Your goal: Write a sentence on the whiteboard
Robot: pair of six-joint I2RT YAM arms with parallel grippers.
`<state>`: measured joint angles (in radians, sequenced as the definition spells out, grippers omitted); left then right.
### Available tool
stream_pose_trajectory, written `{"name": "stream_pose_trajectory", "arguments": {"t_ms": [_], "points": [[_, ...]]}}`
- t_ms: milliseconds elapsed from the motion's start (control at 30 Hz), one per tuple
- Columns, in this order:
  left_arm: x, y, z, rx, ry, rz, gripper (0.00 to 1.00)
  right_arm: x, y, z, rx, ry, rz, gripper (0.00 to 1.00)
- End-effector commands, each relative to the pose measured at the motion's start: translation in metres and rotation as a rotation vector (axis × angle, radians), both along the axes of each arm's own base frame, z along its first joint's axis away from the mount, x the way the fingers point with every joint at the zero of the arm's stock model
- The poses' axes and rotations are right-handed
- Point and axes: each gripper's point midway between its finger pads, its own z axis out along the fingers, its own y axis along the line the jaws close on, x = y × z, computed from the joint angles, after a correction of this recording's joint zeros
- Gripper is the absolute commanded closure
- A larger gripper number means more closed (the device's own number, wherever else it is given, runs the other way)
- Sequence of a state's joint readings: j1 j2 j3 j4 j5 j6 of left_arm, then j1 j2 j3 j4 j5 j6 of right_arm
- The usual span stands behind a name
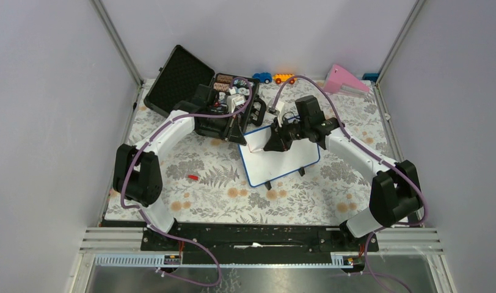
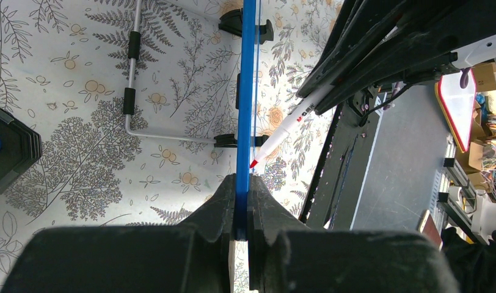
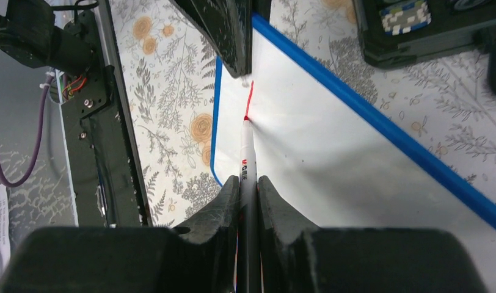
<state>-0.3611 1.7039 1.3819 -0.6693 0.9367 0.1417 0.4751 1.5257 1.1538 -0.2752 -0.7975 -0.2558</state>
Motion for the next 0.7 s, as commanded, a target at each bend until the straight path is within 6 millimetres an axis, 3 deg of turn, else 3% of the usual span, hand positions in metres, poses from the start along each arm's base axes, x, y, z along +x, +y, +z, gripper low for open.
{"name": "stream_pose_trajectory", "arguments": {"t_ms": [0,200,400,667], "points": [[0.006,-0.002,0.006,0.010,-0.053,-0.006,1.00,-0.006,-0.004,-0.006,-0.021,-0.018,0.013,1.00],[0.006,-0.002,0.005,0.010,-0.048,-0.006,1.00,-0.012,-0.004,0.000,-0.004,-0.010,0.025,1.00],[0.006,-0.002,0.007,0.010,-0.053,-0.004,1.00,-0.012,0.000,0.025,0.041,-0.035,0.029,1.00],[0.005,-0.001,0.007,0.009,-0.051,-0.005,1.00,-0.003,0.004,0.024,0.043,-0.042,0.013,1.00]]}}
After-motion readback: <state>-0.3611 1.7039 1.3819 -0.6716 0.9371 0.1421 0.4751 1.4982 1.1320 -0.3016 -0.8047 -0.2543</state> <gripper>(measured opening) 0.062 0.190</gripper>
